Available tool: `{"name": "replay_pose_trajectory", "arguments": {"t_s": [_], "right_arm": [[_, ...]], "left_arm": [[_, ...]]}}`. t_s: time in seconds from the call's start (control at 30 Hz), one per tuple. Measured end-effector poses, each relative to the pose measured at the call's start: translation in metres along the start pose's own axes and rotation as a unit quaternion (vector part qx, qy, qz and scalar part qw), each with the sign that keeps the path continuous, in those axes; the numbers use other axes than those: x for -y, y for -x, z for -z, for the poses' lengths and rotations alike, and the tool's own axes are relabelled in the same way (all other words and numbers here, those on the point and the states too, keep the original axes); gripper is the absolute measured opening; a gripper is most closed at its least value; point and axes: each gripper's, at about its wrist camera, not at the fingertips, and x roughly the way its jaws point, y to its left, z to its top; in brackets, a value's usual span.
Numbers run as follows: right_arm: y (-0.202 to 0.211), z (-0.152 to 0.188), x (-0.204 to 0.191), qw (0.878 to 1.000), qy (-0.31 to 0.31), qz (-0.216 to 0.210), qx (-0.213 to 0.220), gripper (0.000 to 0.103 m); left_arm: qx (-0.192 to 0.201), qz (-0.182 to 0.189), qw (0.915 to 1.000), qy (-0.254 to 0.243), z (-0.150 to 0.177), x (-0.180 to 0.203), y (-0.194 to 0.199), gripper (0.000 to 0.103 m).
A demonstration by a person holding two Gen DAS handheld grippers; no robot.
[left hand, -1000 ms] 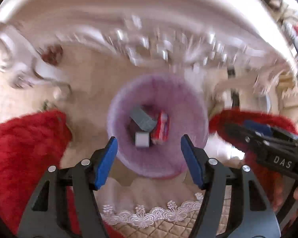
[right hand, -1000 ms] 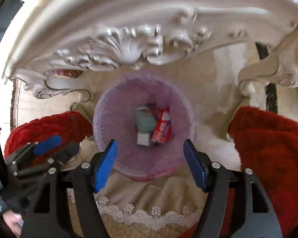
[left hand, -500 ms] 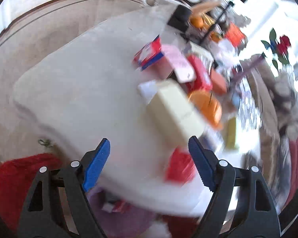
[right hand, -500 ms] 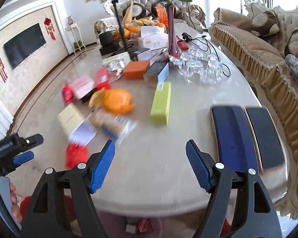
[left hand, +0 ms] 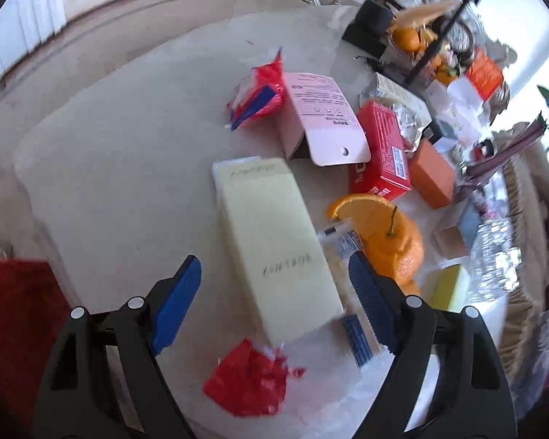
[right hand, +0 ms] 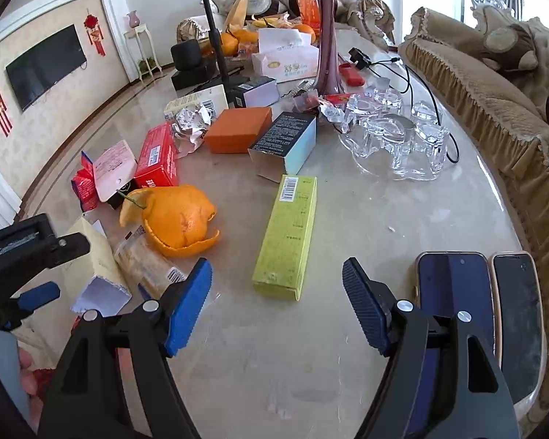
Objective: Collect trash
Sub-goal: 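Grasp the cream KIMTRUE box with the left tool while the right tool grasps the yellow-green box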
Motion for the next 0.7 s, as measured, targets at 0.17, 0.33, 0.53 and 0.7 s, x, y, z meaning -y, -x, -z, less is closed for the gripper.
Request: {"name": "replay_pose_trajectory", "arguments": {"t_s": [0.17, 0.33, 0.53, 0.7], "right_arm": [[-0.011, -0.008, 0.002, 1.000, 0.009, 0.007, -0.010, 0.070], [-0.028, -0.011, 0.000, 0.999, 0.026, 0.031, -0.027, 0.070], [-0.046, -0.010, 0.006, 0.997, 0.011, 0.062, -0.044, 0.070], [-0.048, -0.007, 0.002, 0.996, 0.017, 0.077, -0.034, 0.070]], "left_arm": [[-0.028, -0.043, 0.9986, -0.012, -0.011, 0.001, -0.028, 0.081], [-0.030, -0.056, 0.9963, -0.058, -0.026, -0.006, -0.044, 0.081], [-0.030, -0.059, 0.9884, -0.137, -0.053, -0.024, -0.056, 0.081], [-0.011, -0.032, 0.9738, -0.225, -0.057, -0.032, -0.051, 0.080]]}}
